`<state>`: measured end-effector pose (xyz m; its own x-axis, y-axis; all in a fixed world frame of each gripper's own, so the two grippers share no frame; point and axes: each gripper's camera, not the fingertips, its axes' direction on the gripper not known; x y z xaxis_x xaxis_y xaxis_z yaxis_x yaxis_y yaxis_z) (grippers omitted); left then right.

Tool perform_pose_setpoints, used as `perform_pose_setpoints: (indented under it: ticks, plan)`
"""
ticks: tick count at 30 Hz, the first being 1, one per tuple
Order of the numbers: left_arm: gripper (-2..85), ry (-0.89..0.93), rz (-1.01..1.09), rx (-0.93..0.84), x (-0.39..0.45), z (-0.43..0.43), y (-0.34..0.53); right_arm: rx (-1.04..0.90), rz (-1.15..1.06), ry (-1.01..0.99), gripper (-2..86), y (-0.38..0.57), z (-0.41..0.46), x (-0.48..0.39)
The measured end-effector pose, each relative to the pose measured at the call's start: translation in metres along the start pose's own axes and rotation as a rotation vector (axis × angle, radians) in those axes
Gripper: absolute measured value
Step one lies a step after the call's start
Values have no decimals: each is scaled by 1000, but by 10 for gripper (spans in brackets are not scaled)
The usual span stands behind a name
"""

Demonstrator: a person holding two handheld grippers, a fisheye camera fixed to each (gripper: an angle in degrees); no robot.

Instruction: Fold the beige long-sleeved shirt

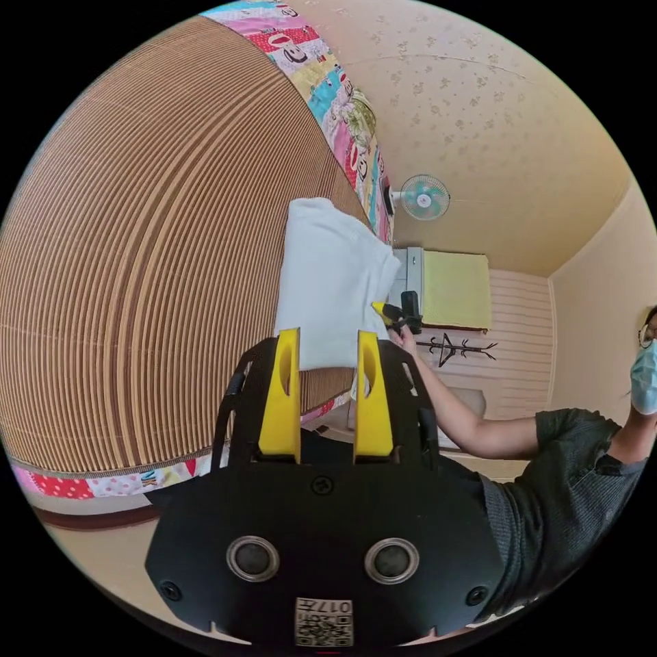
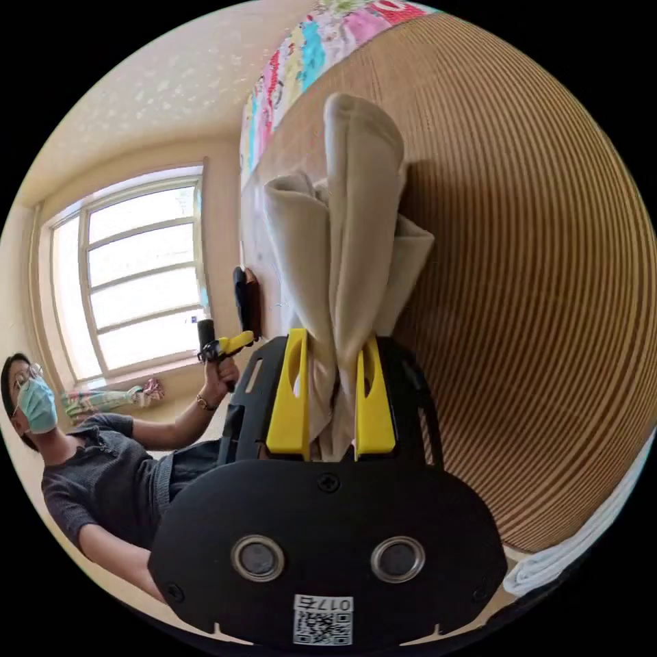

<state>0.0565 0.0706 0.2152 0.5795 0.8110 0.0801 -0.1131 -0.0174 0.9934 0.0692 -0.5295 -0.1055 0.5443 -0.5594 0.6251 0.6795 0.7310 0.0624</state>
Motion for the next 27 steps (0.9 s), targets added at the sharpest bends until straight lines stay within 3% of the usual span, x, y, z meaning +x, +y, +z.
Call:
perform_pose_setpoints:
  ticks: [7, 15, 18, 27]
  plan:
    - [214, -37, -48, -106, -45, 71, -84, 161, 9, -254, 193, 30, 12, 50]
    - [192, -49, -58, -314, -85, 136, -153, 70, 5, -449, 184, 6, 97, 66]
    - [168, -64, -88, -318, -89, 133, -163, 47, 21, -522, 171, 11, 108, 69]
    - [135, 34, 31, -422, 9, 128, -130, 93, -161, -667, 137, 135, 81, 40]
